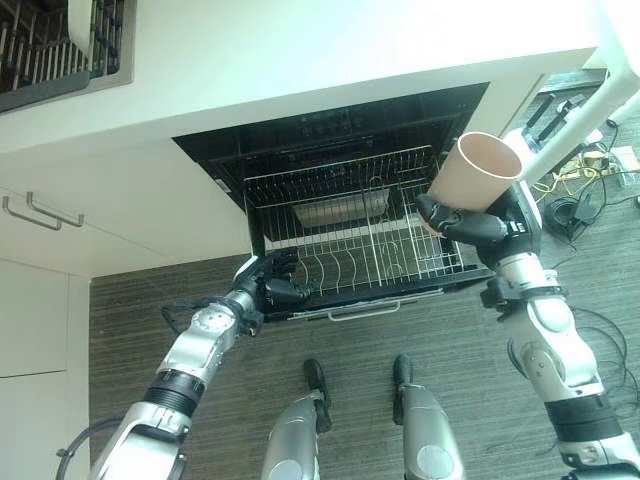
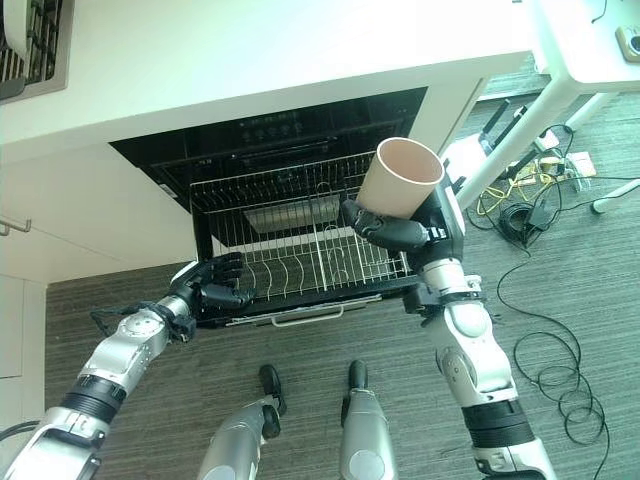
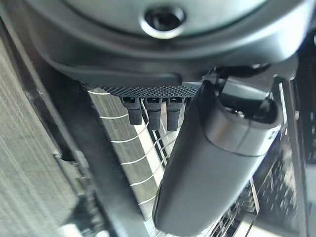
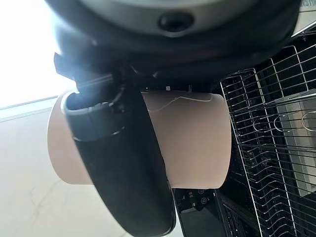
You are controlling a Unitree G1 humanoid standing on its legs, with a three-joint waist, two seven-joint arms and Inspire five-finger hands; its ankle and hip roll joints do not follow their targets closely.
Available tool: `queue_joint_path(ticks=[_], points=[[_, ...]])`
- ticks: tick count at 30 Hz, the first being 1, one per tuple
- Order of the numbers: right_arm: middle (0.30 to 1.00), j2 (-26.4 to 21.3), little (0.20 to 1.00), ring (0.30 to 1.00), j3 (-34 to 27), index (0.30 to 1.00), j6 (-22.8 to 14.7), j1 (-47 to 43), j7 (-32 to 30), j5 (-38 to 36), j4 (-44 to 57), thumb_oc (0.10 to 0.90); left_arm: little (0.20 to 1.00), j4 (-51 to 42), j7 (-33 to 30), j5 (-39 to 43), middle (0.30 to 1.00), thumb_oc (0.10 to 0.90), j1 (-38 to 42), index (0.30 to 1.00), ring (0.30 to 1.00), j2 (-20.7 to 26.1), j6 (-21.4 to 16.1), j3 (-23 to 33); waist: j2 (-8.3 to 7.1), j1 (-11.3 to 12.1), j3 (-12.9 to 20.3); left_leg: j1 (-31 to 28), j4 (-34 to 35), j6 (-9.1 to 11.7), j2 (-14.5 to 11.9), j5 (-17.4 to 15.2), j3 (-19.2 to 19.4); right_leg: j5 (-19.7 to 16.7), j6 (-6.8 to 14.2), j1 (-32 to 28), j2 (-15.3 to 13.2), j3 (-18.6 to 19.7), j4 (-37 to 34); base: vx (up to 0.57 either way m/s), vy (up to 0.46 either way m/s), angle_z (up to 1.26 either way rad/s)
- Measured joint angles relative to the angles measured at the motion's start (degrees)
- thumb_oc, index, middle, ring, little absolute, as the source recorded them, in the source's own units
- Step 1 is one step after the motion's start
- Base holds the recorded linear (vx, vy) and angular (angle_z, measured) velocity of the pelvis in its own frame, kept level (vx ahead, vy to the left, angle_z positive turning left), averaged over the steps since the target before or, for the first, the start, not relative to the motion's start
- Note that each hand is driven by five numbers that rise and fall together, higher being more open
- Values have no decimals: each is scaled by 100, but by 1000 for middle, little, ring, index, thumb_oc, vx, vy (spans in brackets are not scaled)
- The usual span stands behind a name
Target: Place the dishes in the dishwasher.
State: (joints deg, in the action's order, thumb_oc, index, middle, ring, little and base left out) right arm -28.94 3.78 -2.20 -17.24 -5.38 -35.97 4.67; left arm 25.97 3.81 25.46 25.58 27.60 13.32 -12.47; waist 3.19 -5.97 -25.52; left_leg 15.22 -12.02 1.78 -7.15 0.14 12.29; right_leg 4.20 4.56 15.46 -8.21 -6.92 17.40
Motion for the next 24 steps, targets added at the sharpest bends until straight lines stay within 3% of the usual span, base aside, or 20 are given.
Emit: queue_joint_path(ticks=[6, 10, 17, 19, 24], points=[[300, -80, 300, 300, 0, 300, 109, -395, -182, 451, -28, 400, 900, 159, -75, 162, 900, 800, 200, 900, 900, 23, 213, 7, -145, 9, 8, 18, -31, 0, -33, 0, -10, -9, -12, -10, 5, -17, -12, 6, -31, 0], [300, -251, 300, 300, 1, 300, 469, -564, -318, 675, -151, 400, 900, 148, -55, 1104, 900, 800, 250, 900, 900, 32, 652, 348, -198, 27, 8, 22, -63, 1, -60, -1, -23, -28, -31, -52, 19, -59, -39, 19, -43, 2], [300, -823, 300, 300, 117, 300, 1175, -1025, -473, 673, -1415, 400, 900, 31, -43, 2740, 900, 800, 261, 900, 900, 45, 1055, 483, -244, 147, 5, -44, -75, 2, -65, 0, -103, -59, -34, -217, 23, -163, -123, 17, -38, 5], [300, -1035, 300, 300, 438, 300, 1418, -1414, -395, 665, -1781, 400, 900, 23, 48, 3109, 900, 800, 288, 900, 900, 53, 1148, 478, -251, 174, 1, -41, -79, 8, -61, 5, -139, -62, -34, -239, 20, -198, -127, 10, -45, 8], [300, -1126, 300, 300, 581, 300, 1719, -1963, -326, 652, -2594, 400, 900, -79, 57, 3240, 900, 800, 319, 900, 900, 81, 1204, 414, -254, 335, -1, -33, -79, 14, -53, 10, -170, -61, -34, -254, 13, -234, -137, -3, -24, 3]])
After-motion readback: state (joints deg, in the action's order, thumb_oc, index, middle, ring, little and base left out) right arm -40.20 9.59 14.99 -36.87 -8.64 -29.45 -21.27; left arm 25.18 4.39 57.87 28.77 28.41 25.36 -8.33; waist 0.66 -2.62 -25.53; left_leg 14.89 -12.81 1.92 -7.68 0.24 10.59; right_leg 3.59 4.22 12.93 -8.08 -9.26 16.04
